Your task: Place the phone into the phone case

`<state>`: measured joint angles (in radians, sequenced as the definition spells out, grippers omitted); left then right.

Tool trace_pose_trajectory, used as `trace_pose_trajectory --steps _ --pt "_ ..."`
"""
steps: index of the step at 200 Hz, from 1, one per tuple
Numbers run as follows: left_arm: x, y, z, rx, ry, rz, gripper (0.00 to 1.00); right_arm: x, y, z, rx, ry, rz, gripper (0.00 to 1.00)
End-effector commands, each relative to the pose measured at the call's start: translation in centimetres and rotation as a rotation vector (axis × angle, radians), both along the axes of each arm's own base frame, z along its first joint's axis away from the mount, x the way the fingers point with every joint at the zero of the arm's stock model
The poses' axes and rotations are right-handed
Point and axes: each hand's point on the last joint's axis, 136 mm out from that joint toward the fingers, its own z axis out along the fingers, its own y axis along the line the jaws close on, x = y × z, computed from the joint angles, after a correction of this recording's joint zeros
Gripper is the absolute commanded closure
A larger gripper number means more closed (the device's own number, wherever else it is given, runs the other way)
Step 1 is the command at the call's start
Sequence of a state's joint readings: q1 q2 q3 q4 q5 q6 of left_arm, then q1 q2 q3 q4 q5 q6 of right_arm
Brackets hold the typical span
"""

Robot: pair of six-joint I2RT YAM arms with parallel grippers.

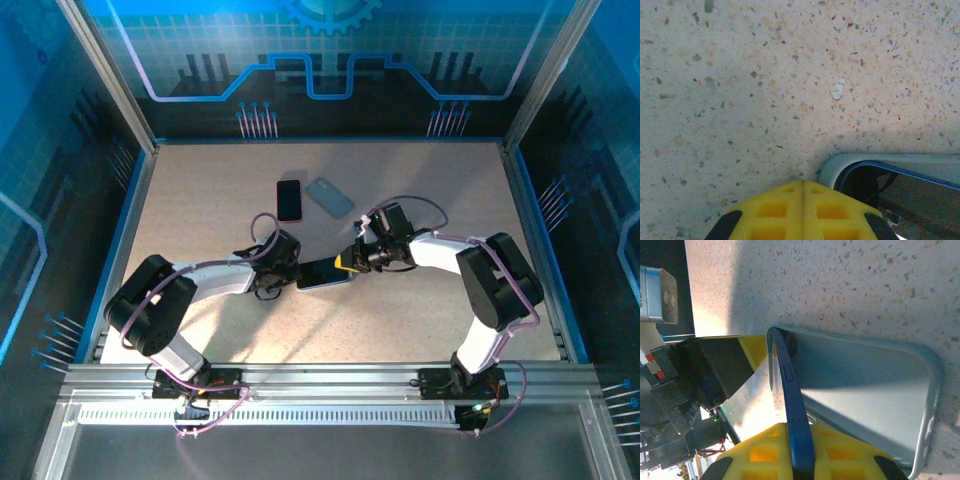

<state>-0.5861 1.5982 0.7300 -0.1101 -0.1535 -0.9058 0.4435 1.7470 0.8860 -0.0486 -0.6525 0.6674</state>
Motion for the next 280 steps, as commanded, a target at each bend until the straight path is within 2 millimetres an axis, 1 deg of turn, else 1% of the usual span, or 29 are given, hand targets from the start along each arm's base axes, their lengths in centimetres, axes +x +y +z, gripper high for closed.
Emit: trace_pose_trajectory --steps 1,6,9,18,70,102,159,190,234,261,280 --pt "1.9 -0.9 0.7 -0.014 -0.064 -0.013 1.00 -2.5 -2.2 -4.6 -0.161 0.125 0.009 1.00" --pt "2.0 -0.9 0.8 -0.018 -0.069 -0.015 1.00 -2.6 -2.3 -4.8 -0.165 0.131 0.010 1.00" --pt "2.0 -0.9 0.7 -0.018 -0.067 -0.015 1.00 -1.9 -1.9 -4.2 -0.156 0.110 0.010 1.00" --pt "2.1 -1.0 0.9 -0.023 -0.073 -0.016 1.00 -1.7 -1.8 -4.2 -0.153 0.111 0.011 1.00" --pt "2.1 -1.6 1.2 -0.057 -0.088 -0.033 1.00 -1.6 -1.7 -5.0 -0.155 0.130 0.007 1.00" --pt "2.0 -1.9 1.3 -0.071 -0.088 -0.043 1.00 -1.6 -2.0 -5.4 -0.175 0.131 -0.001 1.00" --pt "1.9 -1.8 1.2 -0.065 -0.083 -0.045 1.00 -1.3 -2.6 -5.8 -0.229 0.128 -0.012 1.00" --pt "2.0 -1.8 1.4 -0.064 -0.087 -0.047 1.00 -1.1 -2.8 -5.5 -0.260 0.123 -0.012 0.90" --pt "1.6 -1.6 1.2 -0.068 -0.085 -0.043 1.00 -0.5 -2.8 -5.2 -0.285 0.114 -0.010 0.82" --pt "1.5 -1.7 1.3 -0.080 -0.088 -0.048 1.00 -0.5 -2.7 -5.0 -0.304 0.116 -0.003 0.73" --pt "1.4 -1.8 1.6 -0.089 -0.093 -0.051 1.00 -0.4 -2.5 -4.9 -0.318 0.116 0.002 0.71"
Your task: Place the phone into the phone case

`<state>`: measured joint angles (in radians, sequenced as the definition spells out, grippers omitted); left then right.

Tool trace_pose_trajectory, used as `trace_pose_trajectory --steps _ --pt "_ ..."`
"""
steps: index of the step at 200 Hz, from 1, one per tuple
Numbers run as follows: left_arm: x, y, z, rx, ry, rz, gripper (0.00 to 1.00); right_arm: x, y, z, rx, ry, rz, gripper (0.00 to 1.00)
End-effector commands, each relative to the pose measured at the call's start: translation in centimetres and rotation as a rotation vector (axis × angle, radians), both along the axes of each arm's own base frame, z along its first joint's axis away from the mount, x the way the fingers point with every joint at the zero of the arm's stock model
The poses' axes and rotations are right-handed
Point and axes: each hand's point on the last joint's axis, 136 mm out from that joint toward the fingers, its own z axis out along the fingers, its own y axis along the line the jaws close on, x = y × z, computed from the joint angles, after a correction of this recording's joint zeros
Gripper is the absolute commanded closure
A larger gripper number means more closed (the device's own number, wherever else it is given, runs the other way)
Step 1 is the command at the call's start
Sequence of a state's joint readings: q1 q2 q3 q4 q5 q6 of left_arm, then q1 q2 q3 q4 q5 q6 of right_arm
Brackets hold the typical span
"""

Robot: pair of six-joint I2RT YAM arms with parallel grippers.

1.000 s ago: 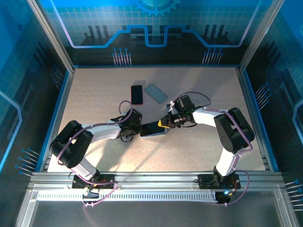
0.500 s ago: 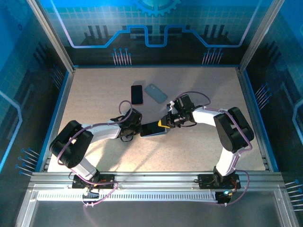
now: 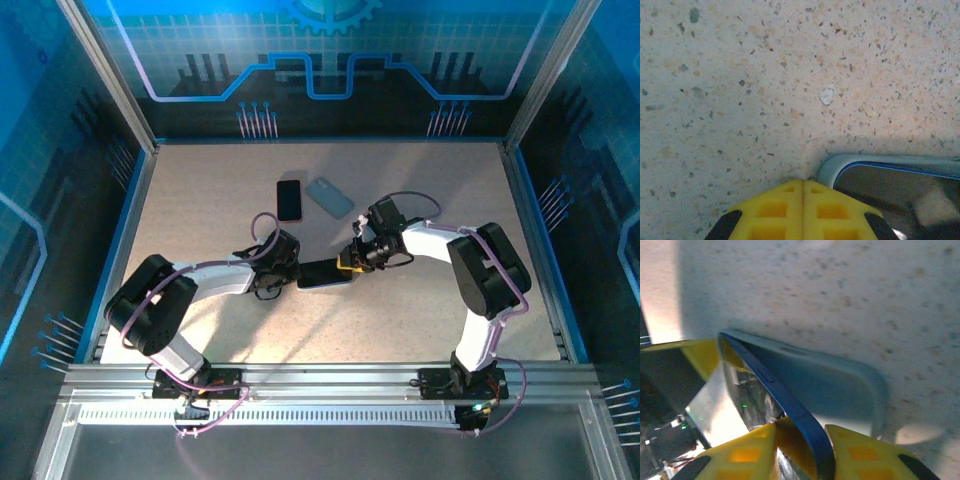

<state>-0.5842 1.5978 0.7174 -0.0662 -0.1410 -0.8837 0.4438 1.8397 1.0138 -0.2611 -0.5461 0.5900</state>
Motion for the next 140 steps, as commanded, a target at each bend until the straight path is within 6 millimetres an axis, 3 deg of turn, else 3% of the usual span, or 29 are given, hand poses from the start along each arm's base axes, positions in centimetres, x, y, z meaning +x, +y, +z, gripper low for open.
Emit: trace_pose_trajectory --steps 1,75,140 --pt "1.1 -1.4 1.5 -0.074 -0.069 -0.028 1.00 -1.2 -1.4 -2.4 -0.152 0.053 0.000 0.71" --pt "0.9 -1.1 2.3 -0.083 -0.103 -0.032 1.00 -0.7 -0.4 -1.5 -0.214 0.037 0.032 0.52" --pt "0.9 -0.9 3.0 -0.075 -0.130 -0.039 1.00 -0.6 -0.4 -0.5 -0.256 0.030 0.037 0.43"
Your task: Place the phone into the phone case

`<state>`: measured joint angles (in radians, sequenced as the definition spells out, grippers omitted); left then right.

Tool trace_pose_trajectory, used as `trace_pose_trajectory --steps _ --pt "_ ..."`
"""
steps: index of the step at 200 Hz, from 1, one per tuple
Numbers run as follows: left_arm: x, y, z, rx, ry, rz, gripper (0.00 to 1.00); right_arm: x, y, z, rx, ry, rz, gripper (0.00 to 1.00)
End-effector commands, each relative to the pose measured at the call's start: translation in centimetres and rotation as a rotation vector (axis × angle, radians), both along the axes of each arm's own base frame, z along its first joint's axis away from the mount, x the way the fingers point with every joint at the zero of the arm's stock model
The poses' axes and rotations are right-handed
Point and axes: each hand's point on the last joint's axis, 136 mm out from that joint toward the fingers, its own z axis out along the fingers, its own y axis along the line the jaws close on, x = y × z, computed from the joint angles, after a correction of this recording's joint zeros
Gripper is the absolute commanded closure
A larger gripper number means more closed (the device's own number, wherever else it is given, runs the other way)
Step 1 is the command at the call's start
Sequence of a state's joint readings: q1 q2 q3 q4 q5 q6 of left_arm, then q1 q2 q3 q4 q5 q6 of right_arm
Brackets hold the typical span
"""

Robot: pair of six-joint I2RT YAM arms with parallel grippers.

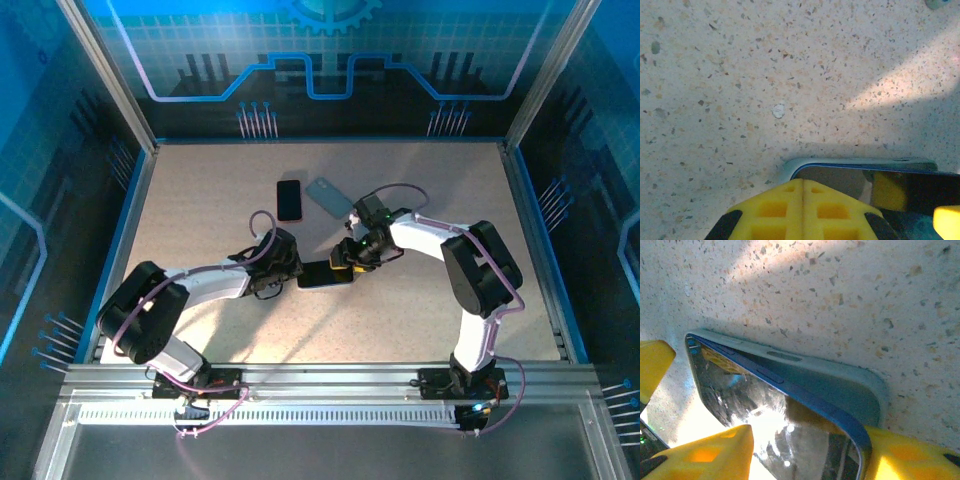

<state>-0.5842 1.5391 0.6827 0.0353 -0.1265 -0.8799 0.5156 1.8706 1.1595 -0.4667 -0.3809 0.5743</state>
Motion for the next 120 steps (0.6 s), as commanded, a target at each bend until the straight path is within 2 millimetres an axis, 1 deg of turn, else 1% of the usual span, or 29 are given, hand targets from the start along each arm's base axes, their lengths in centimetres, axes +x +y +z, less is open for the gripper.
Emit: trace_pose_trajectory --steps 1,38,120 --pt "-0.1 0.1 0.7 0.004 -0.032 -0.025 1.00 -0.6 -0.9 -0.7 -0.078 0.030 0.007 0.43" --pt "0.0 0.2 0.9 0.005 -0.040 -0.023 1.00 -0.3 -0.8 0.1 -0.090 0.023 0.010 0.38" --pt "0.1 0.1 1.2 0.004 -0.048 -0.028 1.00 -0.2 -1.1 1.7 -0.100 -0.002 0.015 0.37"
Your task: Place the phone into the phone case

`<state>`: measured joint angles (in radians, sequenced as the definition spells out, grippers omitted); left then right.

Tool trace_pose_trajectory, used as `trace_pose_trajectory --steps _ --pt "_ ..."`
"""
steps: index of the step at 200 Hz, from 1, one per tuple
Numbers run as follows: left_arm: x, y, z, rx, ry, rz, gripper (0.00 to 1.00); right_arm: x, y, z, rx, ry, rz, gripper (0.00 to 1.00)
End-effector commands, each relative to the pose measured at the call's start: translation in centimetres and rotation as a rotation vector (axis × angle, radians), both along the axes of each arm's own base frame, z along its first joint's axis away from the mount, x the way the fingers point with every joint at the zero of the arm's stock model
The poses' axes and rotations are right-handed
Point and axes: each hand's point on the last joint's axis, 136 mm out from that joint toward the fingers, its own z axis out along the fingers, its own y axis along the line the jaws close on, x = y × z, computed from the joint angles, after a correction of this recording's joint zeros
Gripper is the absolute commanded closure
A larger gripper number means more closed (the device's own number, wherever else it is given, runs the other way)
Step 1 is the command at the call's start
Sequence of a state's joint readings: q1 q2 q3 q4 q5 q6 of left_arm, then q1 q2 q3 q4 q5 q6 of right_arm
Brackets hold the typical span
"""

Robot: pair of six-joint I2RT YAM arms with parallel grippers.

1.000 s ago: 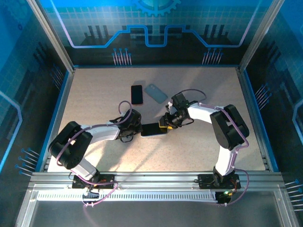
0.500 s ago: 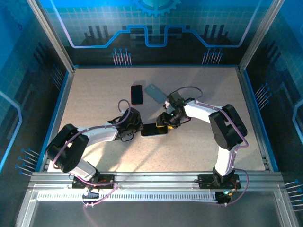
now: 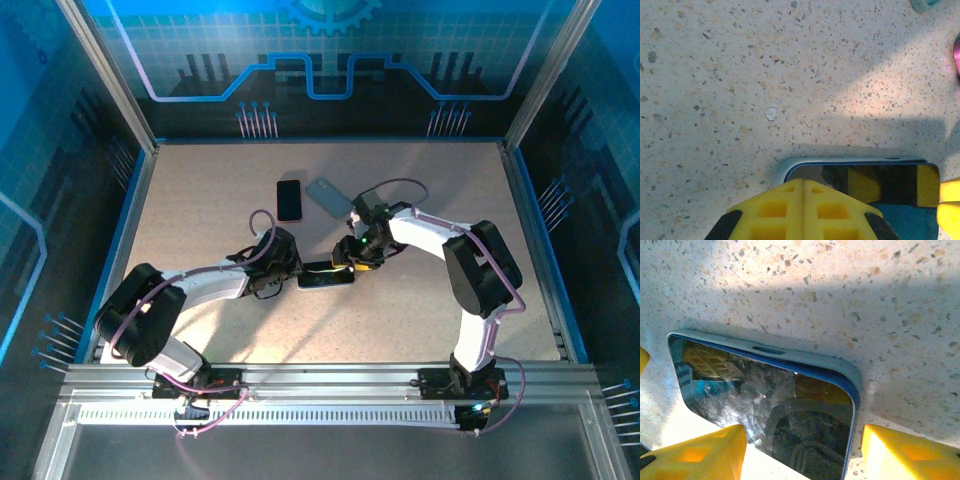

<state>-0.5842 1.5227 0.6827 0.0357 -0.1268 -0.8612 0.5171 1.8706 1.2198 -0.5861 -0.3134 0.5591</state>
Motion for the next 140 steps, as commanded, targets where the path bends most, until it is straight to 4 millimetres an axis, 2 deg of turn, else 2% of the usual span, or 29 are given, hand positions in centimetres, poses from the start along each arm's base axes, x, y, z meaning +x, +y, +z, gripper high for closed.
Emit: trace_pose_trajectory --steps 1,44,64,84,121,133,140 --pt "0.0 0.2 0.6 0.003 -0.029 -0.013 1.00 -0.2 0.0 1.2 -0.015 -0.014 0.019 0.37" --pt "-0.2 0.1 0.7 0.000 -0.023 -0.020 1.00 -0.6 -0.4 2.4 -0.004 -0.047 0.016 0.37" --pt "-0.3 -0.1 0.7 -0.007 -0.019 -0.023 1.00 -1.2 -0.7 2.7 0.006 -0.059 0.012 0.43" --pt "-0.6 -0.4 0.7 -0.010 -0.015 -0.032 1.00 -1.8 -0.9 2.8 0.020 -0.071 0.013 0.55" --pt "-0.9 -1.1 0.4 -0.006 -0.002 -0.049 1.00 -3.0 -1.4 1.9 0.041 -0.078 0.007 0.93" --pt "-1.1 -1.3 0.4 -0.007 0.002 -0.053 1.00 -3.2 -1.4 1.6 0.051 -0.076 0.005 1.00" --pt "-1.1 -1.5 0.3 -0.005 0.005 -0.057 1.00 -3.3 -1.4 1.3 0.054 -0.075 0.005 1.00"
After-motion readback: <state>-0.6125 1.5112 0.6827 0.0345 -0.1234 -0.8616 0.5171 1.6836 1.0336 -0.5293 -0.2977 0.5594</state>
